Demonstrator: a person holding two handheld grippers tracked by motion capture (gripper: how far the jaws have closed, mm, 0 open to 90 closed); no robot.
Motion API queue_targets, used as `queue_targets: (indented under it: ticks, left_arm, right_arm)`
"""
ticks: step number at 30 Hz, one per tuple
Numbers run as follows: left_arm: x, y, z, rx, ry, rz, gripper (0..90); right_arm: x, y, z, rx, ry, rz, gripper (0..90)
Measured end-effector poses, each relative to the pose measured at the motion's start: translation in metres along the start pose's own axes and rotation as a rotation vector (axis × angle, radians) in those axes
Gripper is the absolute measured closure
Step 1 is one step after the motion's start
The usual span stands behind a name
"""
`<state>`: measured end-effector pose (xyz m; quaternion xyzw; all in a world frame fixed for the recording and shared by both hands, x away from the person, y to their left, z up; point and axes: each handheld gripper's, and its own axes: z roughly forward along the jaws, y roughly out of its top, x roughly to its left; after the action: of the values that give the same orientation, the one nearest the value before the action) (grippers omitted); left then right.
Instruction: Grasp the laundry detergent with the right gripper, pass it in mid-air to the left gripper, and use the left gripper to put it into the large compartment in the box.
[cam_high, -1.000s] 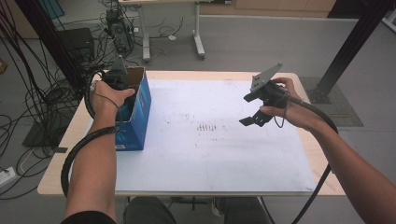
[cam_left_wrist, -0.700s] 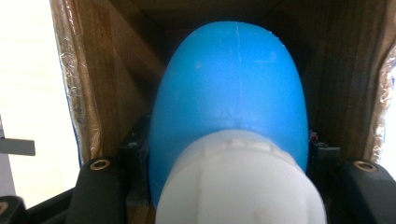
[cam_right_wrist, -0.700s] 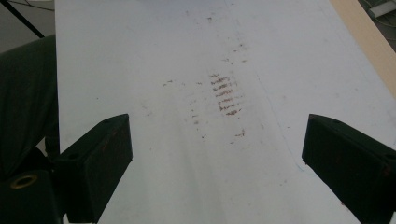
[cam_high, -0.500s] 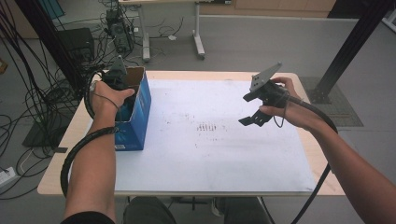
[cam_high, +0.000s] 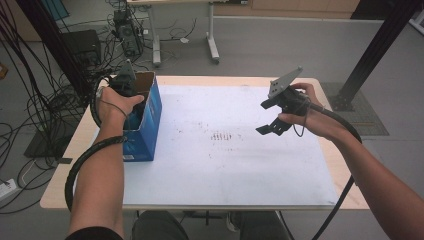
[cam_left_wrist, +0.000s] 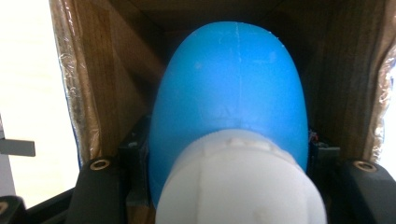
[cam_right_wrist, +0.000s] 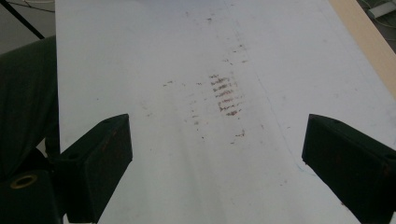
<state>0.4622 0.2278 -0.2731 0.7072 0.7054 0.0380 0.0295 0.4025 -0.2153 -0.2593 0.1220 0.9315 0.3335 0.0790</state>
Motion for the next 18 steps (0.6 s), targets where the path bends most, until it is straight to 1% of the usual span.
queue_targets:
  ticks: [18]
  left_arm:
    - [-0.0003,-0.0006,0.0000,0.000,0.001,0.004,37.1]
  right_arm:
    - [0.0012,0.0017,0.0011,-0.002,0.001,-0.005,8.5]
